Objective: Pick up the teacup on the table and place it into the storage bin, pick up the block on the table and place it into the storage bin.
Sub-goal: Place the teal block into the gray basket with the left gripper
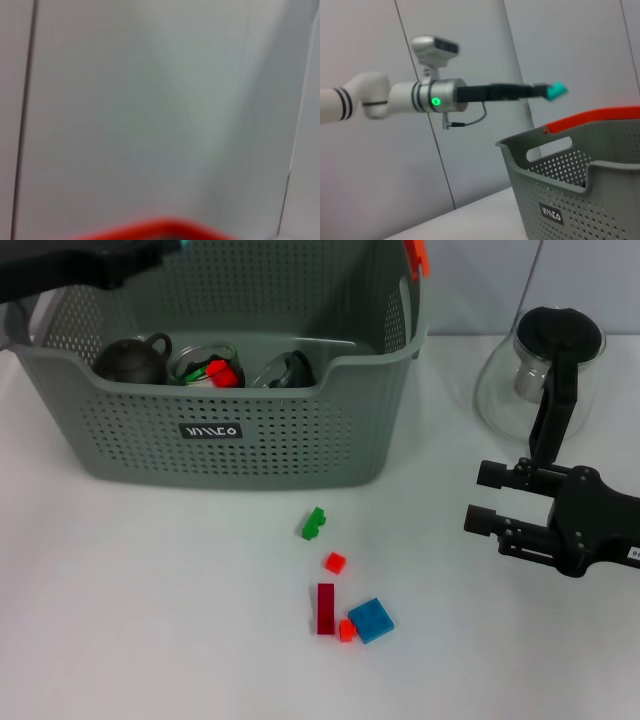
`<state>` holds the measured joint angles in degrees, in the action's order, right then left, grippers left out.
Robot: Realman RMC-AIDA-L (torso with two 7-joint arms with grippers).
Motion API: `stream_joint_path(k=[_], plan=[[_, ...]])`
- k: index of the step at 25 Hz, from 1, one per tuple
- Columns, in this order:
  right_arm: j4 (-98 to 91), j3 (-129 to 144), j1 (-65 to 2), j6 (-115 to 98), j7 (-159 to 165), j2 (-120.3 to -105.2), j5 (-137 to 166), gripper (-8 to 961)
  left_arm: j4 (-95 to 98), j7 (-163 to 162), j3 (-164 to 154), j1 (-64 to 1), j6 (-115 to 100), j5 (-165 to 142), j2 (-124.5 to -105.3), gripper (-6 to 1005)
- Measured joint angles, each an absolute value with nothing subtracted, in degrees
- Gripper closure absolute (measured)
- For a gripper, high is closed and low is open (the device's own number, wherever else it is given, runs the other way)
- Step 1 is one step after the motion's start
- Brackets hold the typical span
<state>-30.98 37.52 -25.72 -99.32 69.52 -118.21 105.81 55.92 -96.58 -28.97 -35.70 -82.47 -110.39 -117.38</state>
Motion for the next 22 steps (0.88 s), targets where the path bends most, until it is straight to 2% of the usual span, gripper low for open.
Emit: stream_joint_path(k=[3,11,17,22], plan=[[-31.0,37.4,-25.7,-99.3,69.5,-118.36,105.8,280,57.8,-103.2,-38.6,-36.9,-76.7,-116.8,-116.12,604],[-31.0,37.3,-26.2,-99.3,69.5,-118.37,105.8,280,60.2,-113.2,-44.8,-38.1,-63.5,-129.2,-119.30,603],[-31.0,37.1,-26.1,-99.3,69.5,-118.27,105.8,279,61.5,-114.4,-44.4,-37.2,-62.6,-128.7,-119.62,603],[-31.0,37.1,-26.1,-99.3,69.5,-118.22,105.8,280,63.4,-113.3,-44.2,-34.4,-63.4,-122.8,-119.77,475]])
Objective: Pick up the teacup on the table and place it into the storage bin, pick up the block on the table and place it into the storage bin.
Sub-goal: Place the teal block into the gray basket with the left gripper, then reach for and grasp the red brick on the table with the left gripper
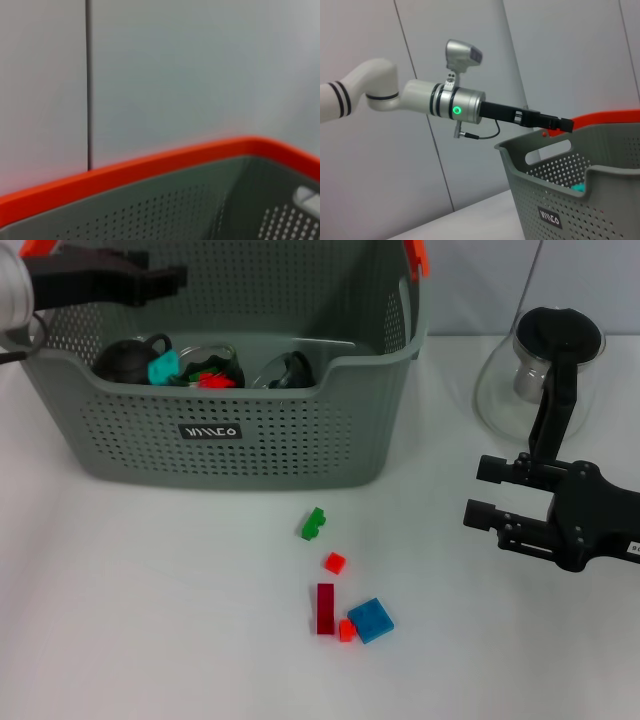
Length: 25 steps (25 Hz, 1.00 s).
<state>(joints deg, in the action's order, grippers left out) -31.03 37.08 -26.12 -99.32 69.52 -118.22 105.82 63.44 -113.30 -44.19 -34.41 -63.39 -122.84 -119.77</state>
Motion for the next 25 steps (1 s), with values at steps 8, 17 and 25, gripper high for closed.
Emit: stream_joint_path(k=[8,17,25], plan=[[-30.9,37.1,-26.1,-99.2,69.5,-118.31,105.8,280,59.5,-89.9,-40.2,-25.2,-82.1,-96.9,-120.77,461],[-30.8,37.1,-26.3,-98.8,69.5,-118.32,106.1,279,44.8,-56.2,-35.7,-18.1,-100.7,-101.9,-122.46,474],[-31.0,37.1,-26.3,-98.7,70.4,-118.17,106.0,280,39.0,-47.8,-36.4,-16.4,-97.6,-113.2,-124.18,486]])
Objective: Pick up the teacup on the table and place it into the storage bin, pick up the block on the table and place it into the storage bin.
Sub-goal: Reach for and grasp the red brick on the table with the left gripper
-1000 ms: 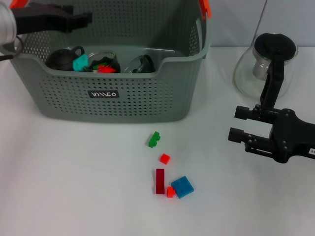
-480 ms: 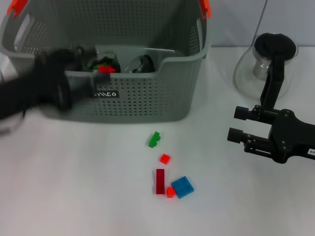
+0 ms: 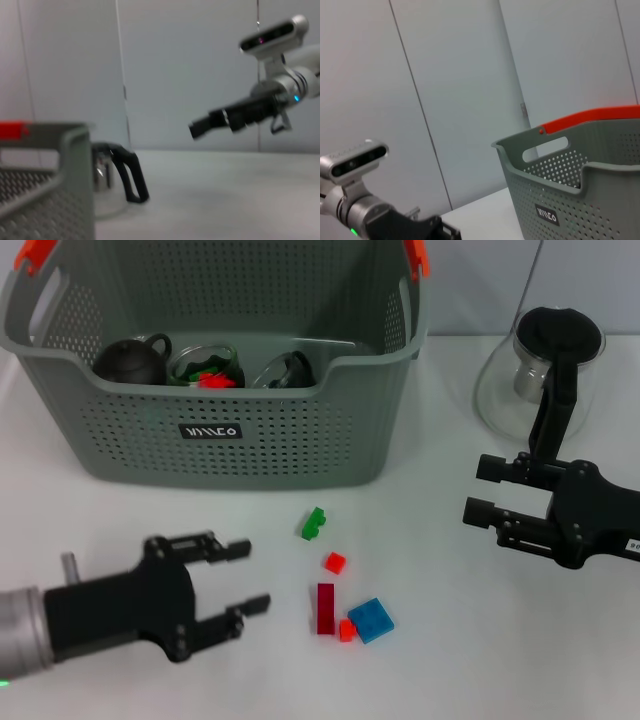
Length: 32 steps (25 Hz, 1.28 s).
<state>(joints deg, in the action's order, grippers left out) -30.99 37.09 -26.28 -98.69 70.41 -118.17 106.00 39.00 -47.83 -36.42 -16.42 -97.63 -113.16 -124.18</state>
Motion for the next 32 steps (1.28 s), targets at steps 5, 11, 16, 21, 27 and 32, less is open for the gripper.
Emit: stream_joint_path(k=[5,11,16,21,27,32], plan=[[-31.0,37.1,-26.2,-98.3,70.4,-118.08,106.0,279,34.2,-46.8,-41.3,-18.6,-92.2,-115.1,-124.30,494],[-30.9,37.1,-26.2,-98.2,70.4,-118.19,106.1,280,29.7,-45.8,-48.5,-22.0,-84.9,-115.2,-124.36,503],[-30.9,37.1,-26.0,-98.3,70.4,-118.21,106.1,279,27.5,-41.1,-50.0,-23.1,-80.7,-114.3,-124.63,510],[-30.9,37.1,-25.9,-98.3,70.3,-118.21,106.1,279,24.9,-36.1,-49.9,-23.7,-77.8,-111.8,-124.70,518],[-30.9,37.1,-26.2,-98.3,70.4,-118.31,106.1,279,23.3,-34.0,-50.1,-24.4,-76.0,-111.4,-124.72,525],[-30.8,37.1,-26.2,-98.3,70.4,-118.30,106.2,279,21.8,-32.9,-50.1,-25.1,-74.5,-111.4,-124.77,535]])
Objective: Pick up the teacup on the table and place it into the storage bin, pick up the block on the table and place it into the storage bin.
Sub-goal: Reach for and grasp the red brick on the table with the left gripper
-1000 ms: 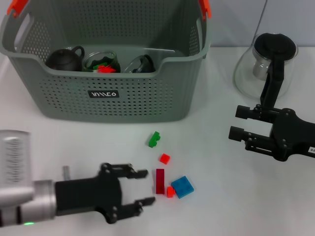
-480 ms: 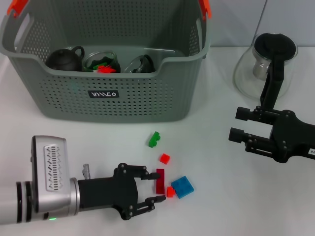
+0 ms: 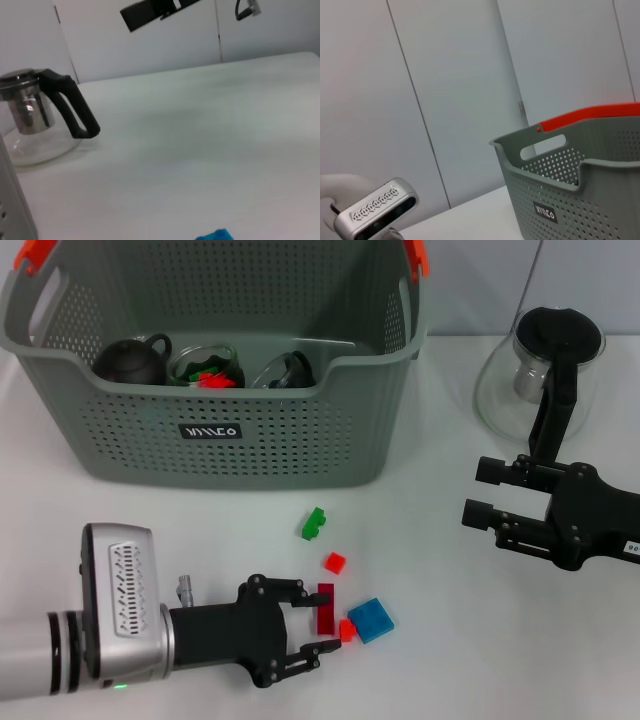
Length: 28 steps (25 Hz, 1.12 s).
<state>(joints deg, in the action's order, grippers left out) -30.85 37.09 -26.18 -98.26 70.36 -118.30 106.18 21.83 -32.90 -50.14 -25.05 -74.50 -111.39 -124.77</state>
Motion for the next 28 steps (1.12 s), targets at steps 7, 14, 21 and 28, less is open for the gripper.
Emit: stream_joint_path(k=[7,14,21,28], plan=[[-30.9,37.1,-26.0,-98.3,70.3,-118.21,106.2,279,20.2,-32.5,-50.1,-26.2,-71.8,-111.3,-124.81,565],[-30.7,37.1,-25.7,-98.3,70.2,-118.11,106.1,279,20.0,-32.5,-50.1,-26.3,-71.3,-111.3,-124.81,595],[-30.7,37.1,-25.9,-98.3,70.2,-118.13,106.1,280,19.9,-32.5,-50.2,-26.3,-71.1,-111.3,-124.81,659],[-30.8,37.1,-26.1,-98.3,70.4,-118.13,106.1,280,20.0,-32.4,-50.2,-26.3,-70.5,-111.2,-124.81,753]])
